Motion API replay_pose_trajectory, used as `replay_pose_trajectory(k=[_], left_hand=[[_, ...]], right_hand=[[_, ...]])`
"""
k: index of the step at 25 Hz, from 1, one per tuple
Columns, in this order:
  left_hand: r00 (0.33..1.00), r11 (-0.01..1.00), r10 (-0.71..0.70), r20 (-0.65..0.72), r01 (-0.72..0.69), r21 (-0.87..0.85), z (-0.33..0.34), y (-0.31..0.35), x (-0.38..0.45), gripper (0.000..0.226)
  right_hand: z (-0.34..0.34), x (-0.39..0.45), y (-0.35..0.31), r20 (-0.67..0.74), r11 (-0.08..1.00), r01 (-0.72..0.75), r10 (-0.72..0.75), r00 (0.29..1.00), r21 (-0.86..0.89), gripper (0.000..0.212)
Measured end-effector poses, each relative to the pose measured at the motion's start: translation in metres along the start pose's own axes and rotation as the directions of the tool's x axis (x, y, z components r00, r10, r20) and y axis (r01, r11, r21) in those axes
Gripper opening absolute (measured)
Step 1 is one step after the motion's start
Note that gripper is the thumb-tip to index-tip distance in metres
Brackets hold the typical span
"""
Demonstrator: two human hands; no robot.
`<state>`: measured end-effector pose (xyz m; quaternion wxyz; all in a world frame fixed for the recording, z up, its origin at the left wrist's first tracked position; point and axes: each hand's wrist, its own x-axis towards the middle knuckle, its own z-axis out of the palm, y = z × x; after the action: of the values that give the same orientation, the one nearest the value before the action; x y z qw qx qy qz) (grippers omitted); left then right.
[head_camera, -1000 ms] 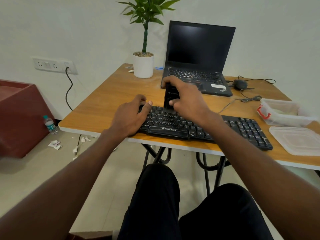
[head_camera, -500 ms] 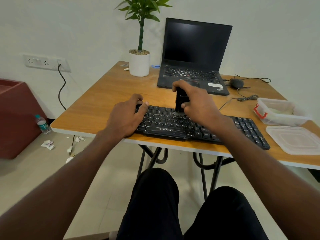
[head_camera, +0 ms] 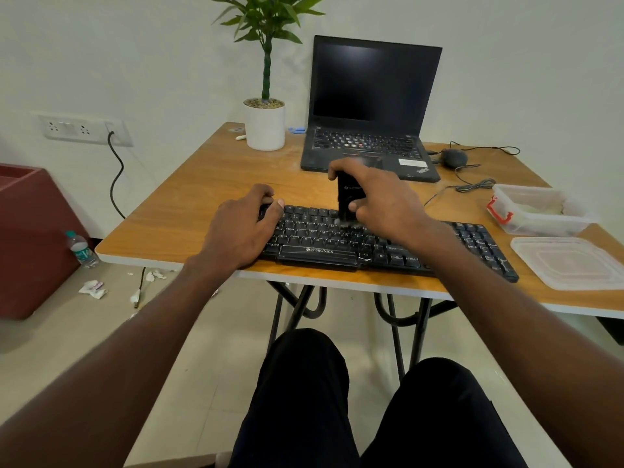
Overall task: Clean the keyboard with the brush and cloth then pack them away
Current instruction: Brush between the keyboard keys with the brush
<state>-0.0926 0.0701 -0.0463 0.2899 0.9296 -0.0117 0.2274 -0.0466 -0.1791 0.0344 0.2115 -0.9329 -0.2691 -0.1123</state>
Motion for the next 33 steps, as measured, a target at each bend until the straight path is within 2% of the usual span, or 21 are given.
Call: replay_pose_trajectory(k=[2, 5, 8, 11, 13, 15, 16, 18, 19, 22, 23, 26, 27, 30, 33], left_hand=[[1.0, 1.0, 0.005, -0.003, -0.005, 0.009, 0.0, 0.0, 0.0, 0.056], [1.0, 1.0, 0.013, 0.006, -0.013, 0.011, 0.0, 0.001, 0.0, 0.057], [1.0, 1.0, 0.012, 0.006, -0.012, 0.009, 0.0, -0.001, 0.0, 0.061], [1.0, 1.0, 0.009, 0.008, -0.009, 0.012, 0.001, -0.002, 0.0, 0.063], [1.0, 0.999, 0.023, 0.0, -0.023, 0.023, 0.001, -0.001, 0.001, 0.062], [0.999, 0.999, 0.04, -0.011, -0.04, 0.035, 0.001, -0.001, 0.0, 0.062], [0.999, 0.998, 0.046, -0.015, -0.045, 0.039, 0.001, -0.002, 0.001, 0.062], [0.999, 0.998, 0.048, -0.015, -0.047, 0.045, 0.001, -0.003, 0.001, 0.061], [0.999, 0.998, 0.049, -0.015, -0.048, 0.05, 0.002, -0.003, 0.001, 0.062], [0.998, 0.996, 0.056, -0.005, -0.056, 0.076, 0.001, 0.001, 0.001, 0.06], [0.998, 0.993, 0.059, 0.009, -0.06, 0.102, 0.0, 0.003, 0.001, 0.057], [0.996, 0.97, 0.066, 0.057, -0.077, 0.229, -0.004, 0.013, 0.004, 0.063], [0.996, 0.967, 0.064, 0.055, -0.076, 0.241, -0.004, 0.02, 0.005, 0.064], [0.996, 0.97, 0.08, 0.039, -0.087, 0.227, 0.014, 0.055, 0.002, 0.057], [0.991, 0.953, 0.118, 0.058, -0.13, 0.273, 0.037, 0.076, -0.01, 0.053]], right_hand=[[-0.003, -0.002, 0.004, -0.054, 0.995, -0.037, 0.031, 0.998, -0.097, 0.065], [-0.006, -0.007, 0.01, -0.016, 0.999, -0.01, 0.011, 1.0, 0.046, 0.065], [-0.008, -0.009, 0.011, -0.053, 0.996, -0.035, 0.031, 0.998, -0.076, 0.065], [-0.009, -0.01, 0.01, -0.025, 0.999, 0.0, 0.001, 1.0, 0.043, 0.064], [-0.008, -0.012, 0.007, -0.029, 0.999, -0.019, 0.018, 0.999, -0.047, 0.064], [-0.008, -0.013, 0.008, -0.112, 0.976, -0.065, 0.042, 0.993, -0.206, 0.065], [-0.006, -0.014, 0.008, -0.128, 0.979, -0.067, 0.043, 0.991, -0.191, 0.065], [-0.007, -0.018, 0.009, -0.097, 0.999, -0.048, 0.046, 0.994, -0.022, 0.067], [-0.008, -0.02, 0.009, -0.084, 0.999, -0.049, 0.048, 0.995, -0.01, 0.068], [-0.013, -0.025, 0.016, -0.151, 0.971, -0.116, 0.086, 0.985, -0.209, 0.07], [-0.014, -0.026, 0.018, -0.176, 0.976, -0.125, 0.094, 0.98, -0.178, 0.072], [-0.014, -0.032, 0.02, -0.243, 0.986, -0.113, 0.14, 0.96, 0.123, 0.077], [-0.013, -0.033, 0.021, -0.276, 0.978, -0.111, 0.157, 0.948, 0.174, 0.077], [-0.011, -0.039, 0.025, -0.35, 0.962, -0.102, 0.19, 0.917, 0.254, 0.069], [-0.012, -0.05, 0.03, -0.365, 0.952, -0.102, 0.208, 0.908, 0.29, 0.066]])
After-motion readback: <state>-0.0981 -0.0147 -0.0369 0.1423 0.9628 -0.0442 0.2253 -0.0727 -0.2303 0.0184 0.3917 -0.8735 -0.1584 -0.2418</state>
